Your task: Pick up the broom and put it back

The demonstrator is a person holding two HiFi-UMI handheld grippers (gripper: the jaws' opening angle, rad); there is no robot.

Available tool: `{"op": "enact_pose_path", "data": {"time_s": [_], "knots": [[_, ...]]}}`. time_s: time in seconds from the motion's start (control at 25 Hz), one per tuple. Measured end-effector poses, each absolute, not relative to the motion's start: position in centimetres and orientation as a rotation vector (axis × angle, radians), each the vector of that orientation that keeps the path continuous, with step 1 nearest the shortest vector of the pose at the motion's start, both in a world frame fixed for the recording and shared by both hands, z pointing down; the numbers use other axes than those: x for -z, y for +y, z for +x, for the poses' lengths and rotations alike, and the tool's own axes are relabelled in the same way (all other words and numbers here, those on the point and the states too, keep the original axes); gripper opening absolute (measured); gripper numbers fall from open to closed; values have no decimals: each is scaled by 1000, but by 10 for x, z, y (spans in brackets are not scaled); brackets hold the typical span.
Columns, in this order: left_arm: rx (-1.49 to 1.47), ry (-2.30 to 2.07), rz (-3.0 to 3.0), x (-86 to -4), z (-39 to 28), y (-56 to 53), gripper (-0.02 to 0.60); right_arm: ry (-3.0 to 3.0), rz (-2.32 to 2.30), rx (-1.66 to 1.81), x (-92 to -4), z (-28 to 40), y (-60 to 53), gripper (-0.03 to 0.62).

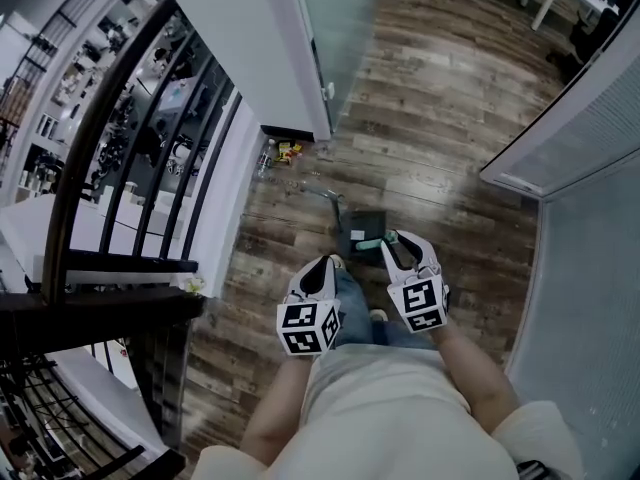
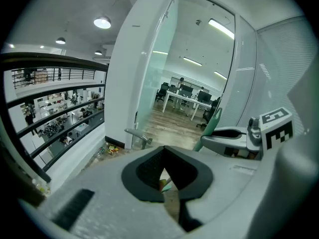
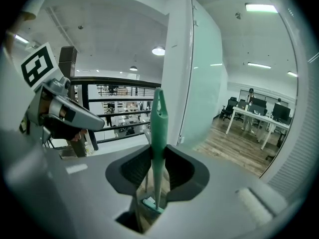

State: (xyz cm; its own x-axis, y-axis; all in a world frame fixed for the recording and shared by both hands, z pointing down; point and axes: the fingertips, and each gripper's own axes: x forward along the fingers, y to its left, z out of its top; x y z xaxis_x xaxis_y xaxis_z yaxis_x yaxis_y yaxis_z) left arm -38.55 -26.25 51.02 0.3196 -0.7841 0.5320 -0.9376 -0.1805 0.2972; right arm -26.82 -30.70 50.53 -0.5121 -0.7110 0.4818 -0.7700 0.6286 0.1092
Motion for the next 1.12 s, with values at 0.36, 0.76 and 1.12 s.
{"op": "enact_pose_path", "data": {"time_s": [0.36,0.76,1.12], "knots": [[-304,-1531,2051,-484,-376,-250,5,-2426,1129,-154,-466,-265,-281,97],[-290,-1534,2075,-471,-368,-227,4,-2469,1109,-141,-443,-258,-253,95],[-269,-1519,2108,-460,-357,-220,5,-2476,1138,-134,-435,-246,-245,95]]}}
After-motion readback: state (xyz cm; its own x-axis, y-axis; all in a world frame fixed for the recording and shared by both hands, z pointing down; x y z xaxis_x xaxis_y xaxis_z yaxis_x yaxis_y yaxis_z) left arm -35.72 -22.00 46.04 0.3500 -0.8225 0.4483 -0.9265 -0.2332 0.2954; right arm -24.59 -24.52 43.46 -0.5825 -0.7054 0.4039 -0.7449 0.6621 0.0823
